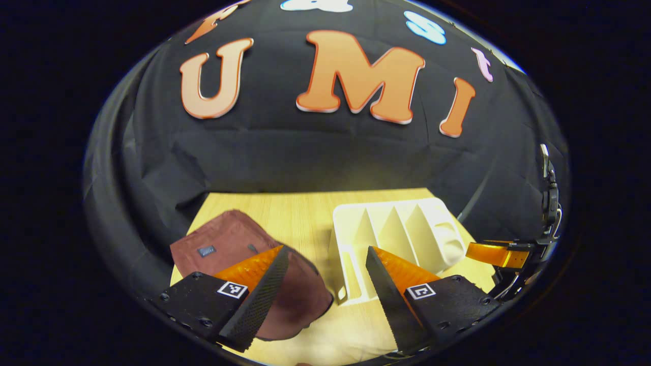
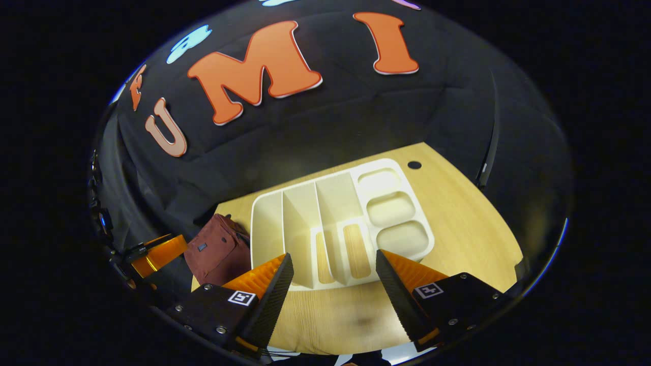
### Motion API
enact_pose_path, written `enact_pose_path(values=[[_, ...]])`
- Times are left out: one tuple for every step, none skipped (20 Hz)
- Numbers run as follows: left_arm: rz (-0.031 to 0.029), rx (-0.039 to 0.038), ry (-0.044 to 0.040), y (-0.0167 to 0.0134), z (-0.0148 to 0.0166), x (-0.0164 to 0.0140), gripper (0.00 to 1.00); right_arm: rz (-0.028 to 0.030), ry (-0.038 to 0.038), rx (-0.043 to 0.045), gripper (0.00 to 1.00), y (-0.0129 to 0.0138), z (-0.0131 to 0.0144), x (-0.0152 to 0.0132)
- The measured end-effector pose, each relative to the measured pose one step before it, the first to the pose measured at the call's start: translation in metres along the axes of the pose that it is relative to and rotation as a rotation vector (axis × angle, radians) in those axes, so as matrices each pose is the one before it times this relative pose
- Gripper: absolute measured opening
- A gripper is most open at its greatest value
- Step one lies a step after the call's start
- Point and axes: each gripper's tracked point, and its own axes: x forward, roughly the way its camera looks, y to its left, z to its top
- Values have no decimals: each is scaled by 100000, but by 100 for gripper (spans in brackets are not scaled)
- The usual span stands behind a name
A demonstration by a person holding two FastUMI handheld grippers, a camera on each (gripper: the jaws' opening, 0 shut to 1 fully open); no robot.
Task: Open the schoolbag, grab two books from the bookshelf and put them into the schoolbag.
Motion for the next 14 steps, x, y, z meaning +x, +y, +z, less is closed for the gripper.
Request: enact_pose_path(values=[[667,-12,-3429,-1,436,-219,98,129,-3899,-1223,97,-525,988,-540],[1016,122,-2919,-51,467,-262,98,-365,-3544,-1104,97,-558,954,-649],[1399,137,-2725,69,800,-252,98,-115,-3874,-1273,97,-316,897,-477],[1280,101,-2669,122,504,-119,98,-335,-3418,-1559,97,-232,615,-481],[1209,-37,-2949,1,400,-86,98,-769,-3565,-1505,97,-380,671,-397],[568,-51,-2381,-256,291,25,98,-598,-3159,-1794,97,-358,672,-167],[-37,31,-1400,-496,302,-85,98,-488,-2541,-1616,97,-421,447,-202],[-82,-306,-320,-557,53,-406,98,-821,-2177,-903,97,-222,434,-172],[461,-387,-263,-188,36,-315,98,210,-1578,-170,97,-66,376,-141],[369,-321,-824,-87,22,-196,100,-142,-948,215,97,-119,265,-163],[298,-227,-535,-128,38,-235,98,97,-171,436,97,-107,70,-31],[111,-72,-566,-140,63,-129,98,273,20,287,97,-134,-53,-126],[-472,328,-537,-266,93,-211,100,-39,255,168,97,-189,-47,-144],[-344,630,-194,-198,-97,-216,100,-23,-190,208,97,-216,-90,-148]])
